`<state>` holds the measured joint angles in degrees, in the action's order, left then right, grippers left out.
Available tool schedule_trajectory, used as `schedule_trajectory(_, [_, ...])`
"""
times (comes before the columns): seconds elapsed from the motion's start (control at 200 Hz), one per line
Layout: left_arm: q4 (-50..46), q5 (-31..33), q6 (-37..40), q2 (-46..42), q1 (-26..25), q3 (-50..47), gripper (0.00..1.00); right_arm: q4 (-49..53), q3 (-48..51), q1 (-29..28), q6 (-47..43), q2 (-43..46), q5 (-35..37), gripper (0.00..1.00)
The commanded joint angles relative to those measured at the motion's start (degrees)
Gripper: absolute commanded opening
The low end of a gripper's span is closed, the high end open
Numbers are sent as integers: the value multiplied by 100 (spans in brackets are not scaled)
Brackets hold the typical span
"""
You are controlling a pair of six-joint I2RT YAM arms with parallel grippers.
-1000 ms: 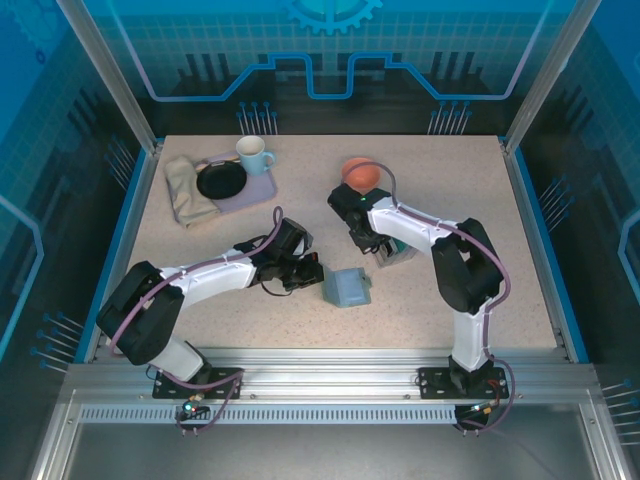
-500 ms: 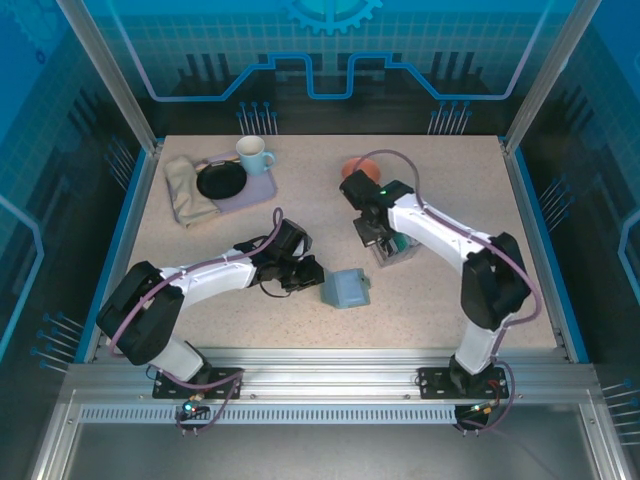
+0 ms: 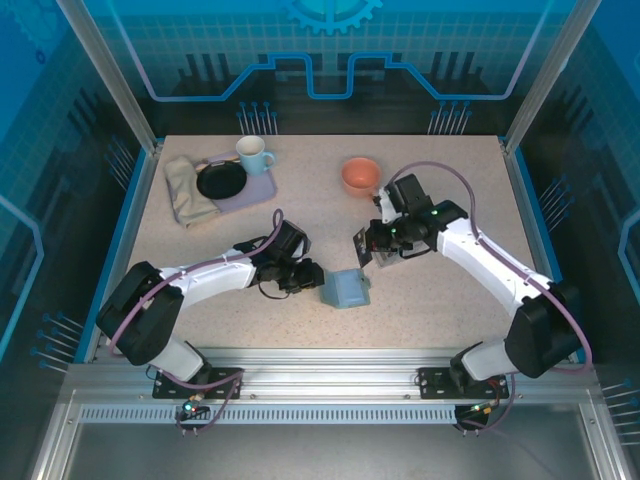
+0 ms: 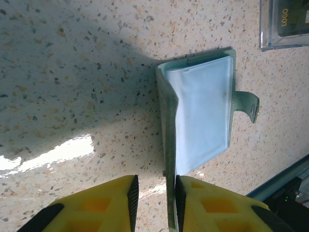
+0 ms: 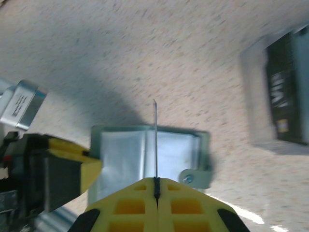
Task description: Put the credit cards into the card holder
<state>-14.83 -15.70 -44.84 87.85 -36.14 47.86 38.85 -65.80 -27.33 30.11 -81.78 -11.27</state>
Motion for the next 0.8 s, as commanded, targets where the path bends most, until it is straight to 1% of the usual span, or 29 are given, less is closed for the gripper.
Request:
schedule_trajectory(0.0, [-270,175,116,-149,26,110,30,-609,327,-17,572,81,-827,0])
schedule_trajectory(0.17, [-370,304,159,-163,28,1,26,-992,775,-285,928,-68,-797,0])
schedule_trajectory(0.37, [-478,392,218,-137,23,-38,26,-1411,999,-677,1218,-460,-741,0])
schedule_trajectory(0.49, [-577,469,265,-119,22,-39,26,-1766,1110,-811,1374,-763,-820,0])
schedule_trajectory(0.64, [-598,480,266,-148,23,-23,27,-1910,1176,-965,1441,-1104,-710,0])
schedule_trajectory(0.71, [-608,495,239,-213,21,-21,30,-2083,1291,-994,1545,-1196,-666,0])
schedule_trajectory(0.765, [-691,553,193,-289,22,17,37,-2148,1353,-1010,1590,-1263,-698,0])
schedule_trajectory(0.795, [-757,608,162,-344,19,35,38,-2167,1383,-1032,1605,-1278,-679,0])
